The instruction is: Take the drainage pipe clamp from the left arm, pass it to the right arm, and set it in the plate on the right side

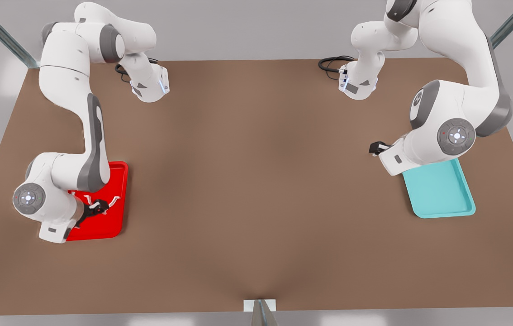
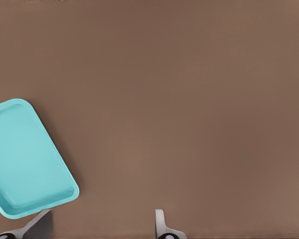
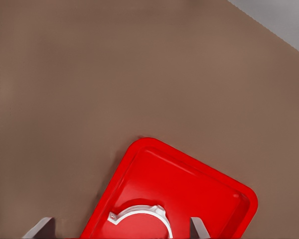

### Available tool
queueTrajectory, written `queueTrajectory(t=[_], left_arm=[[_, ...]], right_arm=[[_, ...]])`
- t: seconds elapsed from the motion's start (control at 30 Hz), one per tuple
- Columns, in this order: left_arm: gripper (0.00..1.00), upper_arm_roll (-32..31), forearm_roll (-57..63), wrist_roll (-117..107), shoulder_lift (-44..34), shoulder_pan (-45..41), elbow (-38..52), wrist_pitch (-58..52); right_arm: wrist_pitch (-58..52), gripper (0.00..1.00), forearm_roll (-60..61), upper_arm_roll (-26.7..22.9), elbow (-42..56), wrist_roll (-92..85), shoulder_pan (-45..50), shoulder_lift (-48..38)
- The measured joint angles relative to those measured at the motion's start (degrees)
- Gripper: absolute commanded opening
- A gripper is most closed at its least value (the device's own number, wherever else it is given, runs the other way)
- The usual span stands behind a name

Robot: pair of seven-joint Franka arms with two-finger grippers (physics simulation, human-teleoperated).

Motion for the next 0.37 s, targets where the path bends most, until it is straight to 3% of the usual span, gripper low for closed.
queueTrajectory(t=[0.13, 0.37], left_arm=[[1.00, 0.15, 0.04, 2.72, -0.01, 0.06, 0.09, -0.11], [1.00, 0.26, 0.13, 5.67, 0.03, 0.53, 0.15, -0.24]], right_arm=[[-8.12, 1.00, 1.85, -0.04, 1.45, 5.07, 9.81, -8.76], [-16.88, 1.00, -2.29, -0.65, -4.05, 12.29, 9.80, -18.83]])
